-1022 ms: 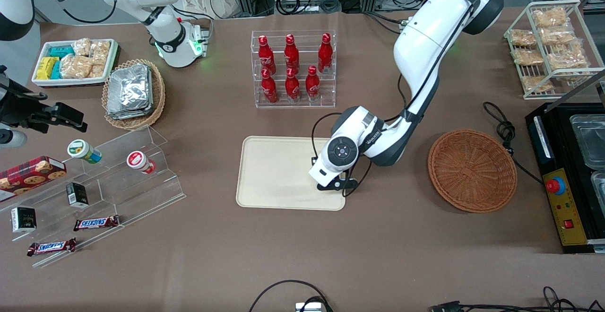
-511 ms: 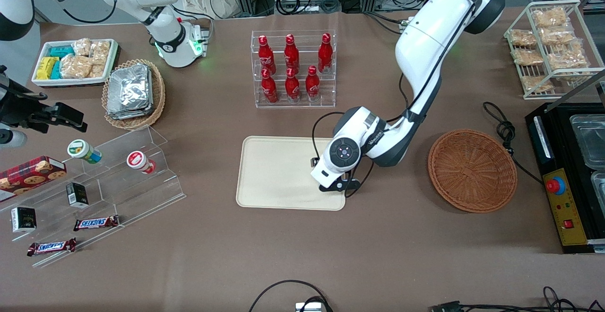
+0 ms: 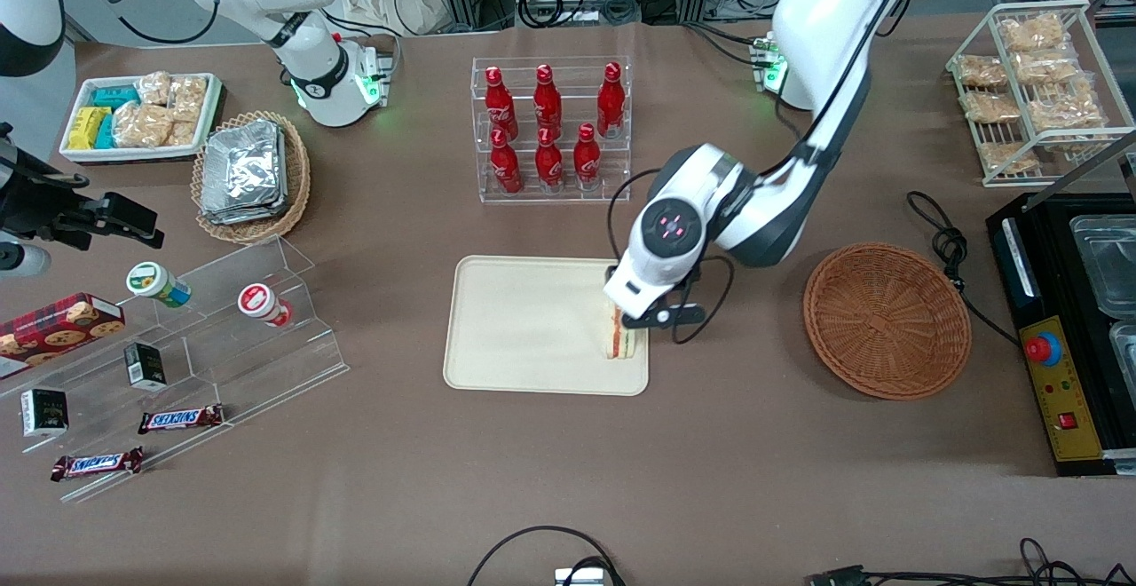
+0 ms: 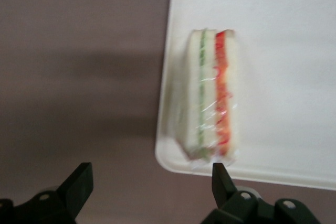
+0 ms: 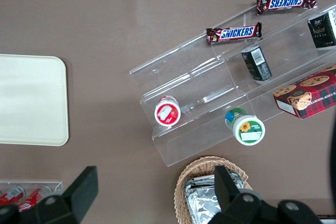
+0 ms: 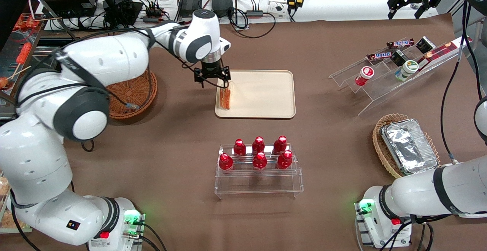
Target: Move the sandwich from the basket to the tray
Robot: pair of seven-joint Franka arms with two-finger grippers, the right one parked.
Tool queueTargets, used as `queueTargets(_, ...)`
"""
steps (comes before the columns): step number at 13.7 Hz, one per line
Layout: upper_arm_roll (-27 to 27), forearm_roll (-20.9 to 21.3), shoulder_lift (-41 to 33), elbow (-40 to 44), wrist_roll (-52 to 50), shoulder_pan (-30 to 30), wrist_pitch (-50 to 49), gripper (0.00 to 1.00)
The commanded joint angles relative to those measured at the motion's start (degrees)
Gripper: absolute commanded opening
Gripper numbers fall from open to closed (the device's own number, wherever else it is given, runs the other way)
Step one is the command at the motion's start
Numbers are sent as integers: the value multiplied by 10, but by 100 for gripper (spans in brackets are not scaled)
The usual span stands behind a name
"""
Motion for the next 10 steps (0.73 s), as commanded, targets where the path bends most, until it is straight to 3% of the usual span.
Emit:
queueTargets(1,29,2,-97,-102,25,-1,17,100)
queueTargets(6,115,-8,-190,-148,158,-1,-42,100)
queueTargets(10,232,-47,-233,-136,295,-2,-114,100)
